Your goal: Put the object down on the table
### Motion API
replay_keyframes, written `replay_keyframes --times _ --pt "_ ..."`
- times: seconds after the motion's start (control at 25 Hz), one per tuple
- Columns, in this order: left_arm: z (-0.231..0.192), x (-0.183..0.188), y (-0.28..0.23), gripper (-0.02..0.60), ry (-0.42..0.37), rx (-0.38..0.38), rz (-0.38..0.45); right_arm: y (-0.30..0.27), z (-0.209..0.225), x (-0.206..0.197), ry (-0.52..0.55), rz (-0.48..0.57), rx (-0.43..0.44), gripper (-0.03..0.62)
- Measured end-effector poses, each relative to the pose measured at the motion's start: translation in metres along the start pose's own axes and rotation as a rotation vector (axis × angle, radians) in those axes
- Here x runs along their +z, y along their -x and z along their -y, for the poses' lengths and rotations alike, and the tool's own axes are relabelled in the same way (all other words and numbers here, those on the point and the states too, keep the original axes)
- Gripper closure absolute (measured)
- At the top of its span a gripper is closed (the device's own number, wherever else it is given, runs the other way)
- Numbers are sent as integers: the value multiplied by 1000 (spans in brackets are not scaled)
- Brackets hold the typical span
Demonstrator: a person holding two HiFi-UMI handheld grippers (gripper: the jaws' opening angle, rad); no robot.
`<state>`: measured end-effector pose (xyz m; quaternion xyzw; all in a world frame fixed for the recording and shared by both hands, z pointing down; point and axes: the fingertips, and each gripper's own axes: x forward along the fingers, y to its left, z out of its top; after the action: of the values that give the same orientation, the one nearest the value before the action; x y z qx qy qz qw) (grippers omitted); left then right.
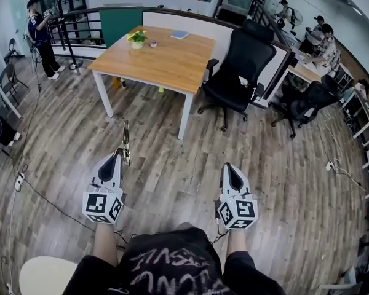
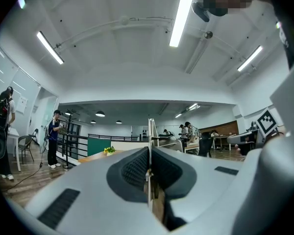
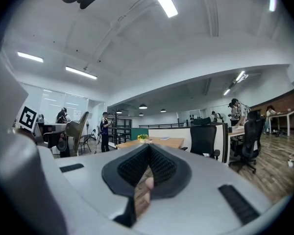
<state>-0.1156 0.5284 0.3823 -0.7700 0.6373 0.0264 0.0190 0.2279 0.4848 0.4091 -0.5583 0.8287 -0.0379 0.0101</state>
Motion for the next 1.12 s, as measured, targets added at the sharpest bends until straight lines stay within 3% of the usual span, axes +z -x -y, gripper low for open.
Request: replay_keyframes --times 0.56,1.12 --pt "-32 -12 -51 565 -2 10 -20 -68 -4 -7 -21 -17 48 589" --pt "-55 -40 -167 565 -19 22 -67 -174 55 -22 -94 -40 22 589"
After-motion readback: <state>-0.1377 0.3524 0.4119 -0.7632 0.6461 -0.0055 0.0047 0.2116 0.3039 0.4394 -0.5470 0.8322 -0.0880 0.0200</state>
